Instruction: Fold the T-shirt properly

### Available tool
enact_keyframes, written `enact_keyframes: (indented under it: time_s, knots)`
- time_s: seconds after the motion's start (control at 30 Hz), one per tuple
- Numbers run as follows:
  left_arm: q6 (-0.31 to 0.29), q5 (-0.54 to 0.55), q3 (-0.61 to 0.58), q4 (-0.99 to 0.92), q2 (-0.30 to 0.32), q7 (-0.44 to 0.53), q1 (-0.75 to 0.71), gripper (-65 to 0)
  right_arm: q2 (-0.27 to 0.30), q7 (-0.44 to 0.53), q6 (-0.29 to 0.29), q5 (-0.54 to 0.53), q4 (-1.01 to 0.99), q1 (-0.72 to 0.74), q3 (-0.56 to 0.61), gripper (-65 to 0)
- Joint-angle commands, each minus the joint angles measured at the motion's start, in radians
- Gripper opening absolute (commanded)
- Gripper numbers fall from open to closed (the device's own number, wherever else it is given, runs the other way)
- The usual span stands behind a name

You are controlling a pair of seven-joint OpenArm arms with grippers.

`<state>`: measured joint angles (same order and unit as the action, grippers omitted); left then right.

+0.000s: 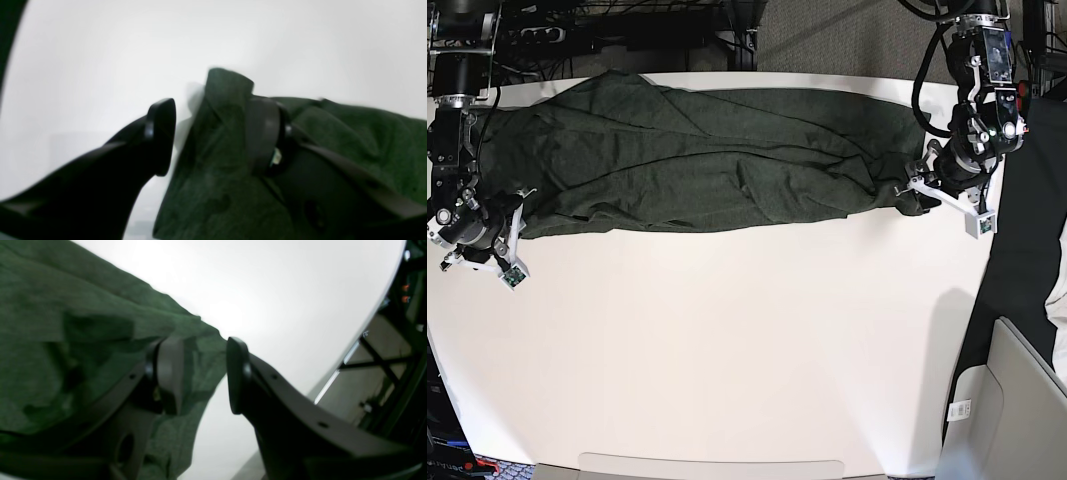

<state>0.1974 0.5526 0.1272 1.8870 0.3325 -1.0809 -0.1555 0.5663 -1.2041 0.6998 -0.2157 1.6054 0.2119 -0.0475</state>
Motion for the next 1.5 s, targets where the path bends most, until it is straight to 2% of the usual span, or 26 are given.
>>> enact_keyframes:
  time_s: [0.0, 0.1, 0.2, 0.33, 0.43, 0.53, 0.73, 0.87, 1.2, 1.37, 1.47]
  knots:
    - [0.0, 0.004, 0.013, 0.016, 0.01, 0.011, 0.01, -32.5, 0.021, 0.005, -0.002, 0.002, 0.025, 0.01, -0.009, -42.2]
    - [0.0, 0.002, 0.012, 0.007, 0.015, 0.009, 0.01, -32.4, 0.021, 0.005, -0.002, -0.001, 0.043, -0.01, -0.009, -42.2]
    - [0.0, 0.002, 0.01, -0.011, 0.017, -0.022, 0.009, -32.2, 0.022, 0.005, -0.002, -0.064, 0.059, -0.039, -0.01, -42.1]
    - [0.0, 0.002, 0.01, -0.022, 0.017, -0.081, 0.01, -27.7, 0.03, 0.005, -0.002, -0.129, 0.074, -0.079, -0.015, -42.0]
    - [0.0, 0.002, 0.01, -0.022, 0.021, -0.095, 0.009, -24.3, 0.03, 0.005, -0.002, -0.129, 0.089, -0.107, -0.015, -42.0]
    - [0.0, 0.002, 0.012, -0.04, 0.041, -0.118, -0.005, -24.0, 0.028, 0.005, -0.002, -0.129, 0.091, -0.114, -0.016, -42.0]
    - [0.0, 0.004, 0.01, -0.082, 0.043, -0.132, -0.008, -23.8, 0.028, 0.005, -0.002, -0.129, 0.097, -0.121, -0.016, -42.0]
    - [0.0, 0.005, 0.009, -0.083, 0.041, -0.13, -0.009, -21.4, 0.028, 0.005, -0.002, -0.129, 0.108, -0.125, -0.016, -42.0]
    - [-0.008, 0.01, 0.019, -0.08, 0.038, -0.126, -0.008, -21.4, 0.028, 0.005, -0.002, -0.129, 0.108, -0.127, -0.016, -42.0]
    - [-0.011, 0.011, 0.05, -0.008, 0.038, -0.132, -0.008, -21.4, 0.028, 0.005, -0.002, -0.129, 0.108, -0.136, -0.016, -42.0]
    - [-0.011, 0.08, 0.061, 0.021, 0.03, -0.134, -0.008, -21.4, 0.028, 0.005, -0.002, -0.129, 0.108, -0.141, -0.016, -42.0]
